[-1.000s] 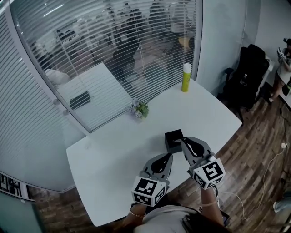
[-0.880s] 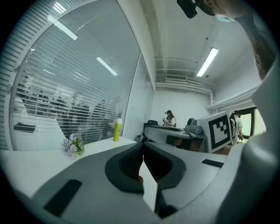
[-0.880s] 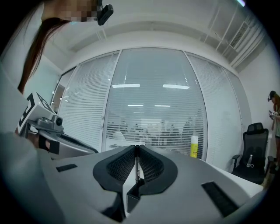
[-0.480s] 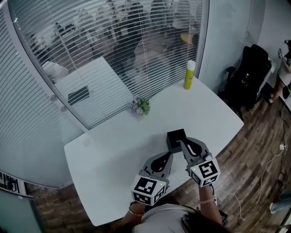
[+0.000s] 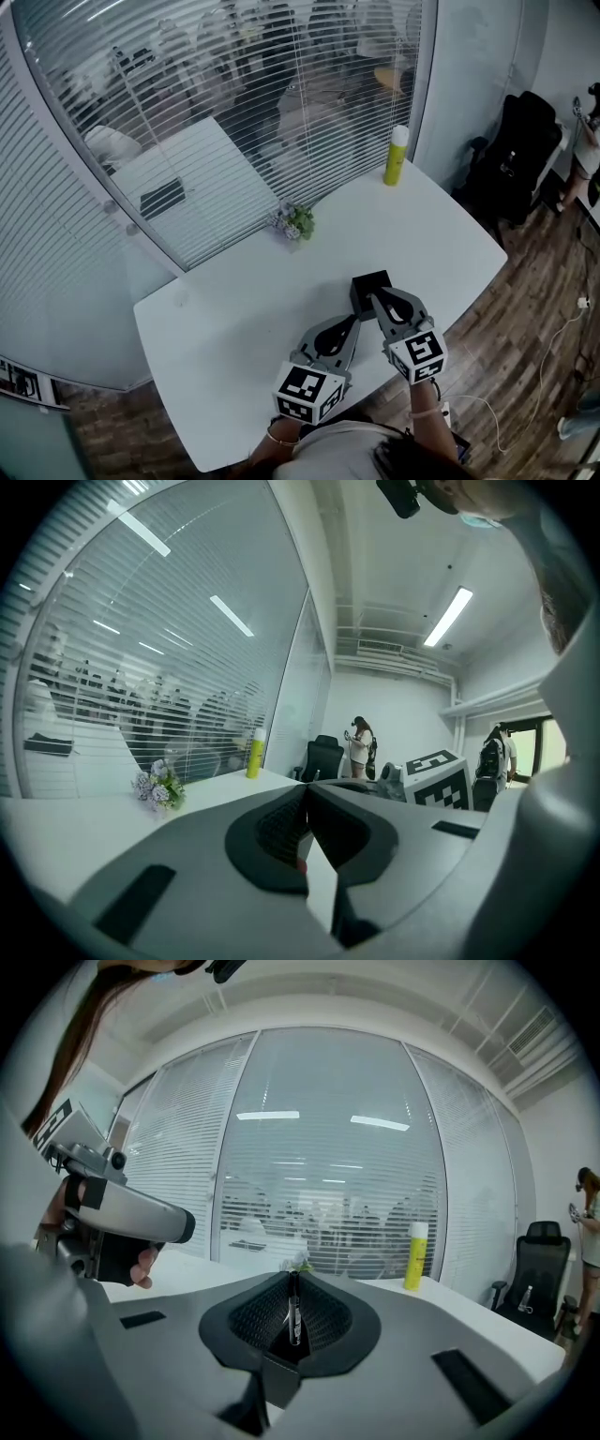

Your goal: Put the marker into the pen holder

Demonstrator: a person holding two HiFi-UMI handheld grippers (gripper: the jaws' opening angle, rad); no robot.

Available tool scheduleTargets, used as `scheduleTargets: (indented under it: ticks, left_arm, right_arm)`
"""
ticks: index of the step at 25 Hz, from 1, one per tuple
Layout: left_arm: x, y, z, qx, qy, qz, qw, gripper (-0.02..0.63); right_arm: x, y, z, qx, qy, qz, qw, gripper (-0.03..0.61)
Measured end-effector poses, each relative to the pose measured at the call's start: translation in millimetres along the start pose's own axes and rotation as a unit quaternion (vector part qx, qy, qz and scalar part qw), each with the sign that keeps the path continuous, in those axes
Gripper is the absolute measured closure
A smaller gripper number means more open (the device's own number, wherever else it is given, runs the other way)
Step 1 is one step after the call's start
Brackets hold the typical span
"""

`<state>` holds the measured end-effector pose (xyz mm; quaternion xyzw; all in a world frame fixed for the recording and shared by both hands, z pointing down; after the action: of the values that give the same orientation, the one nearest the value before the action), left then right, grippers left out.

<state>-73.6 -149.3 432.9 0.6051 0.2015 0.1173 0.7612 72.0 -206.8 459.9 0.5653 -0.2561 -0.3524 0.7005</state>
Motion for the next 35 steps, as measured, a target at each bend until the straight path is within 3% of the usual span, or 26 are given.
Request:
scheduleTargets:
  ticks: [21,35]
  left_arm:
    - [-18.5,3.2,2.2,-0.008,-0.013,-0.018,0.9997,0.594]
    - [-20.1,6.0,1.4,-0.009,-0.009,-0.023,0.9997,0.594]
  right_arm:
    - [2.9,33.4,26.9,-0.087,-0.006,0.020,0.996,0.522]
    - [2.5,41.9,30.4,-0.088,-0.014,0.054,0.995,0.522]
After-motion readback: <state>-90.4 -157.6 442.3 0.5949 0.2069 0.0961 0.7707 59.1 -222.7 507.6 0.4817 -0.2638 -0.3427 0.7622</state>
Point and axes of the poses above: the fingertips, and each gripper's own axes: z forward along the fingers, x to its right, y out of its underside, the point moved 8 cm from there along -z, backward along the fingers, and after that the axes turned 15 degrees about -y, right-handed, at the moved point
